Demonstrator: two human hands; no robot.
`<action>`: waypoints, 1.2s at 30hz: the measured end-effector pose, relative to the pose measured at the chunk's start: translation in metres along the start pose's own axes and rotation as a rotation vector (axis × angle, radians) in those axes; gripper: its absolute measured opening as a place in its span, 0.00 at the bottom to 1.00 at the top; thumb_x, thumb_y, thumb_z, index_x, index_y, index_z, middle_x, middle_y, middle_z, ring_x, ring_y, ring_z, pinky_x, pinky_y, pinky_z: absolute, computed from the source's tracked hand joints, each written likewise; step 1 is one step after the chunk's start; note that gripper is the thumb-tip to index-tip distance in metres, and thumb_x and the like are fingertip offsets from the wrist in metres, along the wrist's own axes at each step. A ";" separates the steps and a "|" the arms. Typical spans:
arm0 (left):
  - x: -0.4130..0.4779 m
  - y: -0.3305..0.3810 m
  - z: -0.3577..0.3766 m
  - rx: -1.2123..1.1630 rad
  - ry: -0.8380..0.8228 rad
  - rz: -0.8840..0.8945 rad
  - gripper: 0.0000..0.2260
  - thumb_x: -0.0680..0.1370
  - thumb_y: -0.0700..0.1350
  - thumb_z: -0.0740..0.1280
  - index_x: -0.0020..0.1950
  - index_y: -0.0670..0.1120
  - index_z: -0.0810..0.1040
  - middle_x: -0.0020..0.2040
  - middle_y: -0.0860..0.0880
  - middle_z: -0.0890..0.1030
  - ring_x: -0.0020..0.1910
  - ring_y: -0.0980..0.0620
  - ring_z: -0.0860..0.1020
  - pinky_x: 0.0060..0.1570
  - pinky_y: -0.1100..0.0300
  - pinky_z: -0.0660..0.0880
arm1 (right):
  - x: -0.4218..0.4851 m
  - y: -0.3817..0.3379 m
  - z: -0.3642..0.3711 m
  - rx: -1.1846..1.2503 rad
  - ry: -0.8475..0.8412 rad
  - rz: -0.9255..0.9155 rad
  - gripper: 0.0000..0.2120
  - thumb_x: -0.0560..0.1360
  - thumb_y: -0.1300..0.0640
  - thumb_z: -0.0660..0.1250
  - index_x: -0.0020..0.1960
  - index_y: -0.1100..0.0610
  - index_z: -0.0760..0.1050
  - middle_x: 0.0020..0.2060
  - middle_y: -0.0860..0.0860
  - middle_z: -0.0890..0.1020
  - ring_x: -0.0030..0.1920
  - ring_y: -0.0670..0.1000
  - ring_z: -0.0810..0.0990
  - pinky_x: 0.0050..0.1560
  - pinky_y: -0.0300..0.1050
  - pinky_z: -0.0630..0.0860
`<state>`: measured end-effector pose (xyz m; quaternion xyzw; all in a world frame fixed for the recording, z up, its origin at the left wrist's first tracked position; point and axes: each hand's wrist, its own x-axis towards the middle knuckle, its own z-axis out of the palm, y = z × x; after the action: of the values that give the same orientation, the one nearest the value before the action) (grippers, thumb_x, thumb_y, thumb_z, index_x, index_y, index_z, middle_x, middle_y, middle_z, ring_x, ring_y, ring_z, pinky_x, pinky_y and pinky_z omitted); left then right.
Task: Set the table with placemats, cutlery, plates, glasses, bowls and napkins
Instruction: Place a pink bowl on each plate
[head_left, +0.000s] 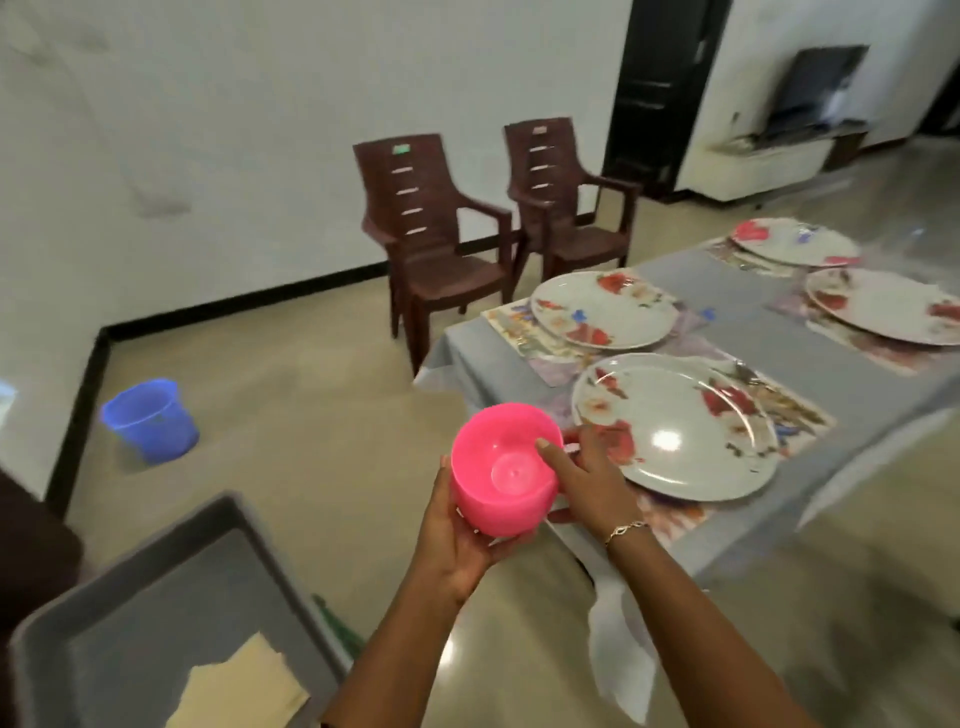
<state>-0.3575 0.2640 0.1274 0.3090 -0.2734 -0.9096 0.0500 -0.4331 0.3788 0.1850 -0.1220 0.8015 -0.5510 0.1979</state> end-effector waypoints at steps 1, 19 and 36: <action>-0.001 -0.009 0.018 0.011 -0.017 -0.017 0.25 0.75 0.63 0.59 0.63 0.47 0.73 0.58 0.39 0.78 0.53 0.38 0.78 0.41 0.42 0.79 | -0.001 0.001 -0.018 -0.046 0.065 -0.039 0.10 0.76 0.49 0.63 0.50 0.55 0.67 0.43 0.52 0.76 0.46 0.56 0.78 0.42 0.60 0.80; 0.117 -0.103 0.198 0.037 -0.030 -0.067 0.27 0.73 0.64 0.60 0.67 0.49 0.70 0.62 0.39 0.75 0.59 0.36 0.75 0.33 0.47 0.79 | 0.108 0.025 -0.219 -0.565 0.377 -0.212 0.14 0.76 0.58 0.57 0.57 0.56 0.78 0.46 0.54 0.82 0.47 0.55 0.79 0.42 0.43 0.70; 0.194 -0.084 0.221 -0.154 0.240 0.114 0.20 0.76 0.61 0.60 0.59 0.49 0.73 0.53 0.40 0.78 0.50 0.40 0.77 0.38 0.45 0.79 | 0.274 0.062 -0.306 -0.552 0.215 -0.089 0.12 0.75 0.60 0.58 0.56 0.59 0.75 0.43 0.60 0.82 0.43 0.61 0.80 0.45 0.49 0.76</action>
<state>-0.6370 0.3876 0.1252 0.3946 -0.2119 -0.8801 0.1575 -0.8140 0.5432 0.1732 -0.1471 0.9313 -0.3299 0.0469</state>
